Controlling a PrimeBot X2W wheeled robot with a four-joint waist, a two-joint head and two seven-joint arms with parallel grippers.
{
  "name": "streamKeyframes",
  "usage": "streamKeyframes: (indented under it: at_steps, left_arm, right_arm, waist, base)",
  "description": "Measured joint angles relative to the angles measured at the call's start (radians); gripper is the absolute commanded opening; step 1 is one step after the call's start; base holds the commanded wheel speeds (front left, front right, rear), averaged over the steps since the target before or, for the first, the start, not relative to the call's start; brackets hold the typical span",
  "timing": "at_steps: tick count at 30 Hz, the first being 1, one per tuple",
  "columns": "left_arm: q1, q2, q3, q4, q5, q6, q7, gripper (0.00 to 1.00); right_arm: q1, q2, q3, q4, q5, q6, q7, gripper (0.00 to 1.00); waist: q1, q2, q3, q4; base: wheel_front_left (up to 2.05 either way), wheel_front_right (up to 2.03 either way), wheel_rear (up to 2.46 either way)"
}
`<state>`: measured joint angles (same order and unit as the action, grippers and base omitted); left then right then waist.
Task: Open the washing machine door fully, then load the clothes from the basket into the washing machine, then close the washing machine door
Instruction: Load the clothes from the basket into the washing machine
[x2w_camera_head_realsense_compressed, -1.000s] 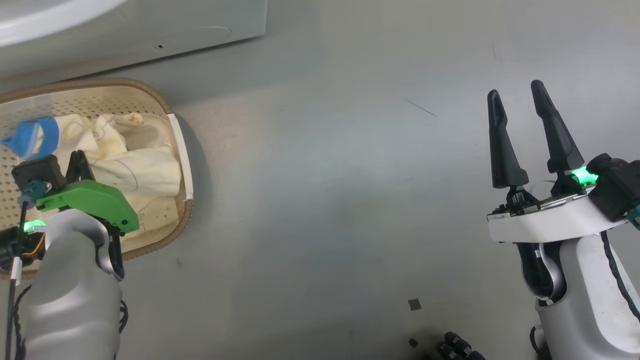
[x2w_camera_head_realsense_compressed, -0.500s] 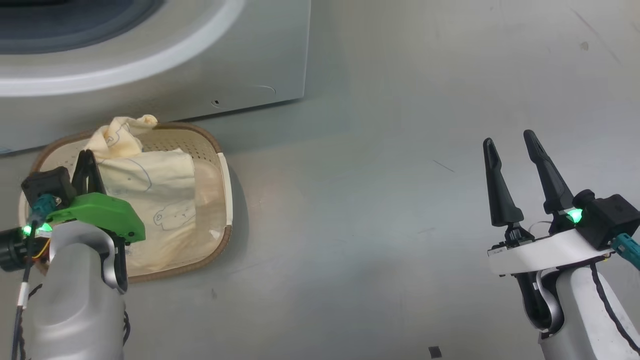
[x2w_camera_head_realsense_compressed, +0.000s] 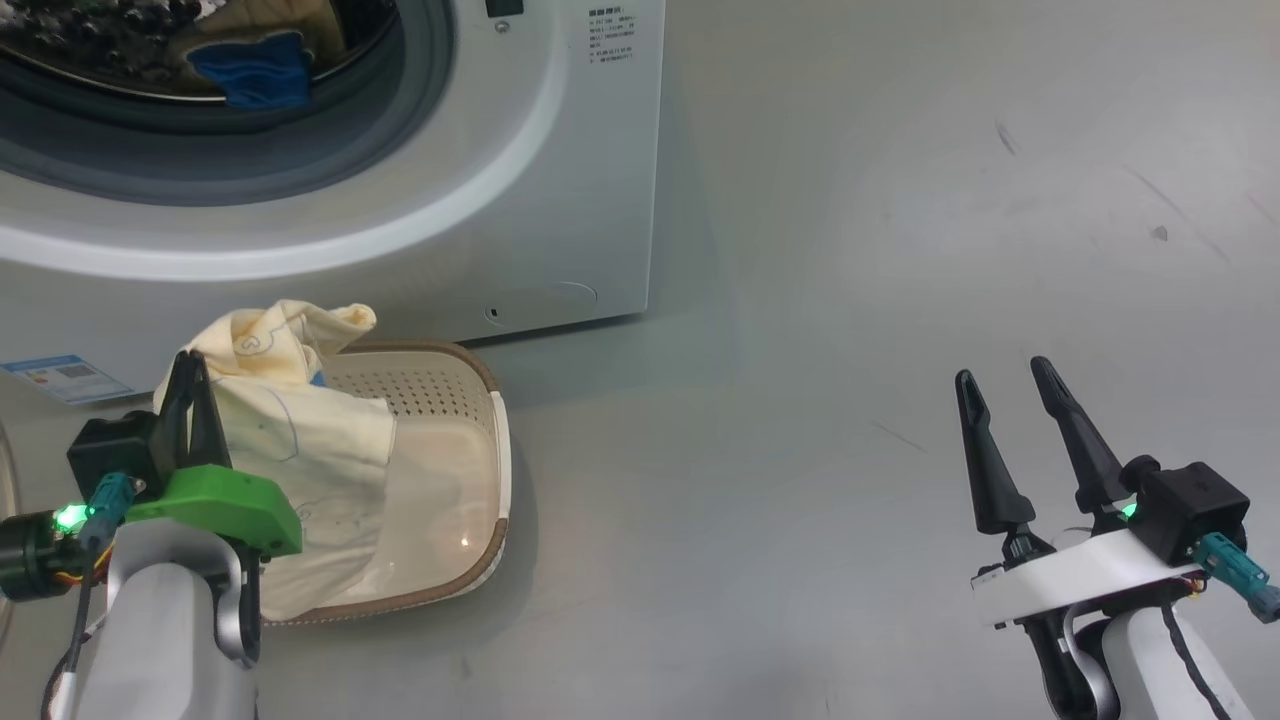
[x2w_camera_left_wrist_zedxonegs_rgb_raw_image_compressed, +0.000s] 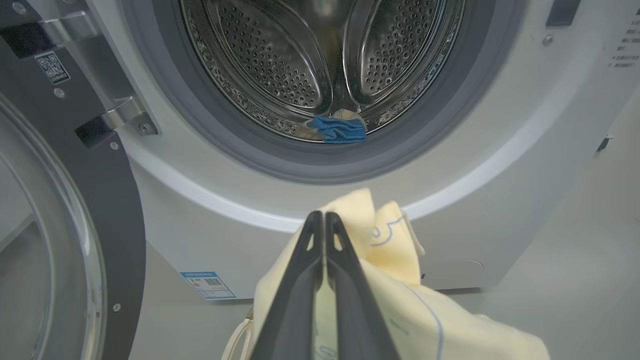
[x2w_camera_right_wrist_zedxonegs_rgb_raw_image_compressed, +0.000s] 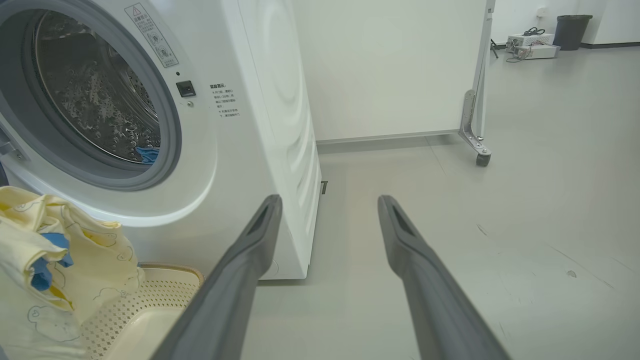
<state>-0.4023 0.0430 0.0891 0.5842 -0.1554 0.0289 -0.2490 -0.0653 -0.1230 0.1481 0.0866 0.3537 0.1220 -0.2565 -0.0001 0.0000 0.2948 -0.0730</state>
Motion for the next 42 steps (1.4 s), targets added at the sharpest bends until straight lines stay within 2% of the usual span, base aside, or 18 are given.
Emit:
streamKeyframes:
  at_steps: [8,25,42]
  left_arm:
    - [0.103,-0.003,-0.027,-0.107,0.009,-0.009,0.0,0.0]
    - [0.34,-0.004,-0.057,-0.216,0.007,-0.018,0.0,0.0]
    - [0.419,-0.004,-0.073,-0.312,-0.003,-0.016,0.0,0.0]
  right_arm:
    - [0.059,0.002,0.006,0.016,-0.006,0.0,0.0,1.0]
    - [0.158,0.019,0.026,0.022,-0.022,-0.001,0.0,1.0]
    - [0.181,0.021,0.031,0.004,-0.023,-0.01,0.0,1.0]
  waist:
    - [0.0,0.0,-0.099,0.019]
    - [0.0,0.0,-0.261,0.057]
    - [0.0,0.0,-0.283,0.053]
  base:
    - [0.0,0.0,0.0]
    - [0.0,0.0,0.0]
    - [0.0,0.0,0.0]
